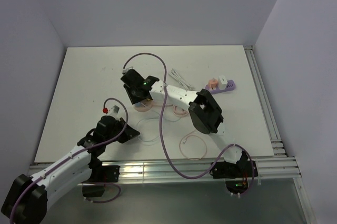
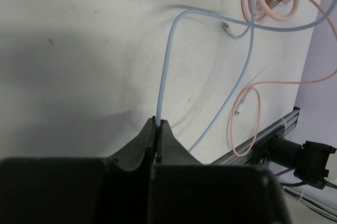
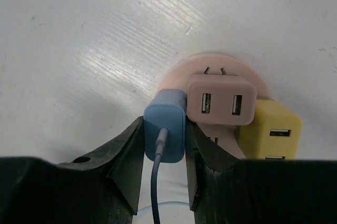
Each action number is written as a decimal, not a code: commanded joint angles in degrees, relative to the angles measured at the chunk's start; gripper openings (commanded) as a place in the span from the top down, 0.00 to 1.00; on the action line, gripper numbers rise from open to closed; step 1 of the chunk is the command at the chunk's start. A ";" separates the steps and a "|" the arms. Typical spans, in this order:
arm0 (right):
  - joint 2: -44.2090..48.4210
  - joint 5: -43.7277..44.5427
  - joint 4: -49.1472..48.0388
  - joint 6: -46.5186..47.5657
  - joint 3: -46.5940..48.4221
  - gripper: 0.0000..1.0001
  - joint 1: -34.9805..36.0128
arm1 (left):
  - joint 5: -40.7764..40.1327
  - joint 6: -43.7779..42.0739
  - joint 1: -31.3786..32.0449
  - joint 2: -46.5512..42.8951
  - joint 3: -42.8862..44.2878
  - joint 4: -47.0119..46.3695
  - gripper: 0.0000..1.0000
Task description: Insert the plug
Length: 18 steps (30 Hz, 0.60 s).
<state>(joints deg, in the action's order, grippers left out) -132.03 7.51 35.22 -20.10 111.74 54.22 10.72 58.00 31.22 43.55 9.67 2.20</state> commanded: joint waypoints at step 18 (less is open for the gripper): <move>9.23 0.22 5.12 3.31 -4.68 0.00 0.28 | -7.29 -1.83 0.16 -3.64 7.72 8.96 0.27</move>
<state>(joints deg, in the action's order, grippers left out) -129.75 6.81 39.07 -17.41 109.60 54.24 5.08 57.58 31.22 41.54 13.32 10.02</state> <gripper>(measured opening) 0.990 0.708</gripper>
